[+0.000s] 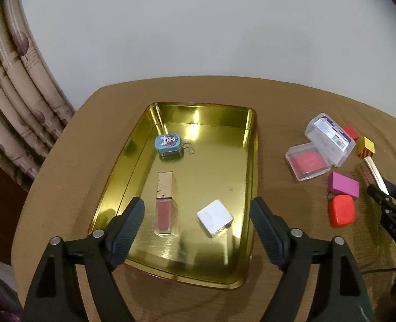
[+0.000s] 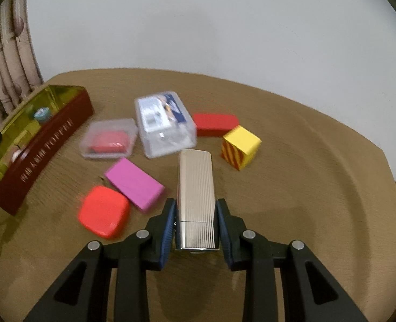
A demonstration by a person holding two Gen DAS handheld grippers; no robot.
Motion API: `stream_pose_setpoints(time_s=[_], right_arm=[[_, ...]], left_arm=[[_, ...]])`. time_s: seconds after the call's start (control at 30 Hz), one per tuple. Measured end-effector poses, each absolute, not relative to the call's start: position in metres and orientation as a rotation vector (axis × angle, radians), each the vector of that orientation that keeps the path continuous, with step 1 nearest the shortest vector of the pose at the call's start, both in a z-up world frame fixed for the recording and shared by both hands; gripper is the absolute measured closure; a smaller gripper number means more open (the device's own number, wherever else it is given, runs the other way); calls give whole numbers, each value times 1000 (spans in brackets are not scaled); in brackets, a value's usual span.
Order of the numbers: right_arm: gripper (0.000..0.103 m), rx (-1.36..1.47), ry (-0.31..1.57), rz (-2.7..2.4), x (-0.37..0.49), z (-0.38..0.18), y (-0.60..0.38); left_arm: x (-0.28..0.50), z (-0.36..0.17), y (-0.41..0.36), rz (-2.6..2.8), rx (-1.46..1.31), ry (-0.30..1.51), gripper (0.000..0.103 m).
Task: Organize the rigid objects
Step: 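Withdraw the left gripper from the tin while the right gripper carries the silver box toward it, then lower the silver ribbed box into the gold tin and open the right gripper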
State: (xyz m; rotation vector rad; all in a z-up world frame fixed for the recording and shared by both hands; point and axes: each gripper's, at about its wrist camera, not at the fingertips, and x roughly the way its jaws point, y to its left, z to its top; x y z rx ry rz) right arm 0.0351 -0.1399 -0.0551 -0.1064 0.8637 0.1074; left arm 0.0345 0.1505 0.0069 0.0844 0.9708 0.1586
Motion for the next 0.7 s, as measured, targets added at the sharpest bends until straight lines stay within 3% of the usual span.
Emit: stream_pose_setpoints(time_s=[0.7], right_arm=[[73,-183,796,282,42,-9,-45]], left_arm=[[37,21,198,239,-4,948,15]])
